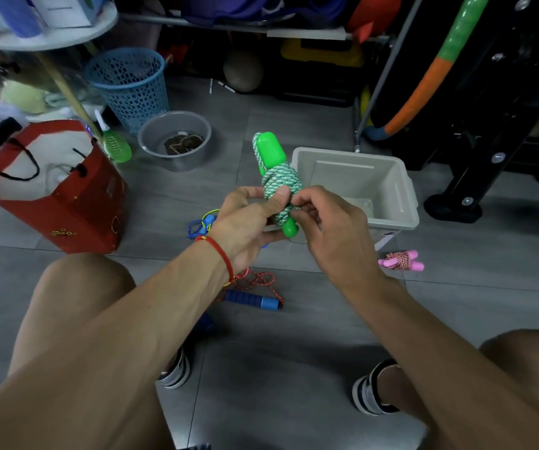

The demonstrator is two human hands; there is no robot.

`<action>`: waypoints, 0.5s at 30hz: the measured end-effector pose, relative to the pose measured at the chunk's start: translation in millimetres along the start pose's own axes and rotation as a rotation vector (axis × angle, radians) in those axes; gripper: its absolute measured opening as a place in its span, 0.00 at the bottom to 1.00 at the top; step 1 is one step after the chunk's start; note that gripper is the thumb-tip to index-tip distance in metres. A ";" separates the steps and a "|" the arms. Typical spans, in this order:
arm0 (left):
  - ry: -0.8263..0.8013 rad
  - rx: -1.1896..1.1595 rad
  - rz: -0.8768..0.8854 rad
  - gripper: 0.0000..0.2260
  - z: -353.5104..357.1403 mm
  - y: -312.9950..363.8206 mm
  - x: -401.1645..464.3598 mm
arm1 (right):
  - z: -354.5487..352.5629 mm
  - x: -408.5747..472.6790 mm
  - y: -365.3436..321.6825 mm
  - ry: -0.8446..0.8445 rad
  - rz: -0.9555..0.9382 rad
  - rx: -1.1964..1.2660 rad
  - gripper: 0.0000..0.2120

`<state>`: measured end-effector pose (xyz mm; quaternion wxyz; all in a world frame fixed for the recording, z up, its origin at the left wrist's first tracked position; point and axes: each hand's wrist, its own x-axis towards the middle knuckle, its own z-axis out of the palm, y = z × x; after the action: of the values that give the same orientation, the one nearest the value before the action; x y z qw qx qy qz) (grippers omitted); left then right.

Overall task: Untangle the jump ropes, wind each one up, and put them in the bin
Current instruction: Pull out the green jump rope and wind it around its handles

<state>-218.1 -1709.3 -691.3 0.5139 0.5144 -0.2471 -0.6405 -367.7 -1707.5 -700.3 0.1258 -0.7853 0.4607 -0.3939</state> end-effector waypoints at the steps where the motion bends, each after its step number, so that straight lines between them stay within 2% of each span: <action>1: -0.012 0.016 0.000 0.24 -0.8 -0.5 -0.1 | -1.2 0.3 -0.2 -0.009 0.010 0.025 0.07; 5: -0.168 0.084 0.054 0.15 -1.6 2.1 -4.8 | -6.3 1.8 2.4 0.014 -0.013 0.049 0.07; 7: -0.255 0.087 0.059 0.13 -2.1 4.5 -7.6 | -7.9 1.7 2.9 0.023 0.002 0.090 0.08; 9: -0.312 0.102 0.079 0.14 -2.9 7.3 -8.5 | -8.7 1.8 1.7 0.021 0.057 0.156 0.09; 12: -0.353 0.142 0.116 0.17 -3.9 9.7 -11.5 | -13.2 7.7 0.4 0.024 0.256 0.341 0.08; 15: -0.288 0.286 0.207 0.25 -2.7 6.4 -13.6 | -19.1 11.7 0.1 0.009 0.405 0.438 0.08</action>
<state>-213.8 -1698.5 -681.3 0.4581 0.4573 -0.4575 -0.6097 -378.7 -1714.0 -681.9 0.3661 -0.6300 0.5126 -0.4542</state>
